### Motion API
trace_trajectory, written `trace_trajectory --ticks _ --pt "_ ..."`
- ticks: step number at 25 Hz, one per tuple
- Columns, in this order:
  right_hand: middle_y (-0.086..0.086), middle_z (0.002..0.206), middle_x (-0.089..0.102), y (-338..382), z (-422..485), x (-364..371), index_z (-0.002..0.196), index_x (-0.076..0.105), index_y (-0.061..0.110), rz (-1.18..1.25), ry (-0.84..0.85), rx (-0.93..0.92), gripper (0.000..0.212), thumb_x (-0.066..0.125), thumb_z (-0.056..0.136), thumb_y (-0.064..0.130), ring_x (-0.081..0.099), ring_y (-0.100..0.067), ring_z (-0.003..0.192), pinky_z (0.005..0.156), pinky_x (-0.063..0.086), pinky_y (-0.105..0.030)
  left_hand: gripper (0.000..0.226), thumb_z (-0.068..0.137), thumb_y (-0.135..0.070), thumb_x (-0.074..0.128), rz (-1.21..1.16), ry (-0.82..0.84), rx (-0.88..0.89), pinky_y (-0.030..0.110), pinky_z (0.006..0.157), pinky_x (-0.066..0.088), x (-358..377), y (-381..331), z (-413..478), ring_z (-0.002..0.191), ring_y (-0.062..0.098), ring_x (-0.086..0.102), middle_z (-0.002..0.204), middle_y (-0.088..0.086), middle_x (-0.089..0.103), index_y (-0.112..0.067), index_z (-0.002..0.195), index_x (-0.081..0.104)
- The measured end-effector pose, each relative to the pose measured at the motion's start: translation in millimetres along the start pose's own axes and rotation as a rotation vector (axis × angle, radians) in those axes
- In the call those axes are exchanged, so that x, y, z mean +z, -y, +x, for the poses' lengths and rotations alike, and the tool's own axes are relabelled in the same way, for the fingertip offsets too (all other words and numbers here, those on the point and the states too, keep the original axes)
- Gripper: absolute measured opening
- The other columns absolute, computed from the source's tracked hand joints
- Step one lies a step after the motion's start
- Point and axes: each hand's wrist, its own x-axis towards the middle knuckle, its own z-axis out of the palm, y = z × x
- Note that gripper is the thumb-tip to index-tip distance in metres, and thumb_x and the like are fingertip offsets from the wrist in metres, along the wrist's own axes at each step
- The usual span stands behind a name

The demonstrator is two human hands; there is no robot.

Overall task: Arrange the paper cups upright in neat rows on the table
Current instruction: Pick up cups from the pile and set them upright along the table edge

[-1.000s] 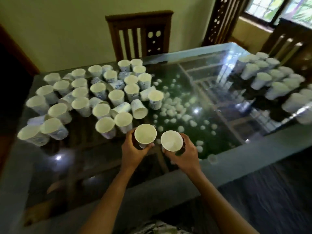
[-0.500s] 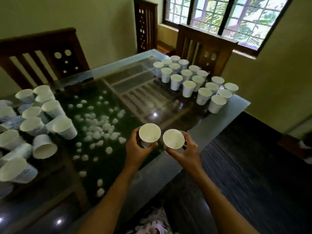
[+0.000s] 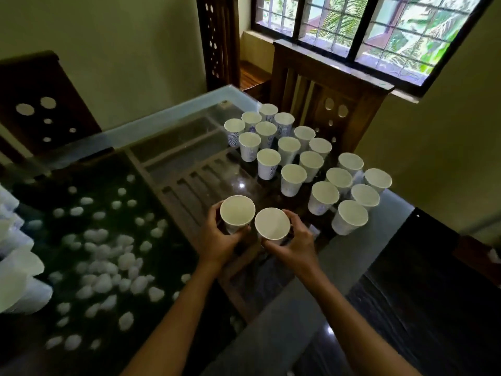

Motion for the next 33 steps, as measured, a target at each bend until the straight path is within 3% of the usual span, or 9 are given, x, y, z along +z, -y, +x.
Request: trace_trajectory --ticks 6,11,13,16,19,23,26,28,33 --pt "0.0 0.121 0.061 -3.0 101.9 58.8 0.125 0.051 0.015 0.059 0.07 0.02 0.075 0.081 0.061 0.039 0.057 -0.009 0.111 0.094 0.049 -0.033 0.07 0.059 0.001 0.083 -0.046 -0.087 -0.065 0.008 0.086 0.043 1.2 12.1 107.5 0.105 0.01 0.054 0.116 -0.002 0.055 -0.015 0.117 0.048" --pt "0.004 0.127 0.056 -5.2 168.1 114.5 0.129 0.046 0.019 0.084 0.038 0.04 0.077 0.077 0.061 0.039 0.049 -0.001 0.117 0.098 0.036 -0.01 0.074 0.05 -0.013 0.087 -0.071 -0.106 -0.051 0.015 0.091 0.045 -15.5 44.2 202.6 0.11 0.016 0.054 0.115 -0.004 0.056 -0.025 0.111 0.046" --pt "0.006 0.128 0.054 -10.5 187.5 134.4 0.131 0.044 0.021 0.102 0.012 0.039 0.078 0.076 0.062 0.04 0.048 -0.002 0.12 0.102 0.038 -0.015 0.073 0.044 -0.028 0.086 -0.063 -0.089 -0.058 0.022 0.092 0.046 -19.5 55.0 235.1 0.108 0.013 0.055 0.114 -0.006 0.057 -0.033 0.107 0.048" --pt "0.002 0.131 0.053 -22.6 216.9 160.0 0.134 0.043 0.017 0.082 -0.052 0.045 0.082 0.08 0.062 0.032 0.048 -0.008 0.122 0.105 0.041 -0.03 0.073 0.045 -0.02 0.089 -0.046 -0.054 -0.039 0.013 0.089 0.046 -19.5 71.8 281.1 0.104 0.009 0.057 0.11 -0.016 0.057 -0.039 0.103 0.048" --pt "0.003 0.132 0.053 -32.2 228.6 175.0 0.134 0.045 0.016 0.085 -0.121 0.047 0.084 0.084 0.061 0.03 0.048 -0.008 0.122 0.105 0.041 -0.031 0.069 0.042 -0.034 0.084 -0.043 0.017 -0.024 0.011 0.085 0.045 -12.6 84.7 309.6 0.099 -0.008 0.057 0.109 -0.021 0.058 -0.037 0.103 0.051" --pt "-0.001 0.125 0.059 -40.3 228.6 189.4 0.128 0.051 0.011 0.101 -0.177 0.078 0.085 0.076 0.056 0.049 0.054 -0.008 0.115 0.096 0.044 -0.028 0.069 0.048 -0.011 0.085 -0.061 0.056 -0.002 0.006 0.08 0.043 -5.2 101.7 326.9 0.097 -0.014 0.056 0.109 -0.018 0.059 -0.033 0.104 0.052" --pt "-0.003 0.12 0.061 -42.6 230.7 194.8 0.124 0.054 0.008 0.086 -0.201 0.082 0.082 0.075 0.056 0.049 0.053 -0.002 0.109 0.093 0.042 -0.013 0.073 0.054 0.004 0.085 -0.043 0.082 0.0 0.004 0.081 0.042 -3.9 112.5 334.9 0.099 -0.015 0.055 0.111 -0.015 0.058 -0.031 0.109 0.05" --pt "-0.002 0.119 0.061 -41.9 231.7 195.9 0.124 0.054 0.008 0.065 -0.21 0.082 0.08 0.074 0.057 0.048 0.052 -0.001 0.108 0.092 0.039 -0.006 0.076 0.055 -0.005 0.087 -0.026 0.091 -0.022 0.007 0.086 0.042 -3.8 114.6 336.4 0.105 -0.011 0.054 0.116 -0.016 0.056 -0.03 0.117 0.049" --pt "-0.002 0.127 0.056 -41.2 218.6 188.5 0.131 0.048 0.01 0.034 -0.171 0.089 0.084 0.082 0.062 0.042 0.051 -0.008 0.118 0.1 0.042 -0.024 0.094 0.056 -0.01 0.085 0.031 0.064 -0.062 0.023 0.098 0.041 -7.4 116.4 328.6 0.121 0.008 0.047 0.127 -0.012 0.048 -0.022 0.136 0.037"
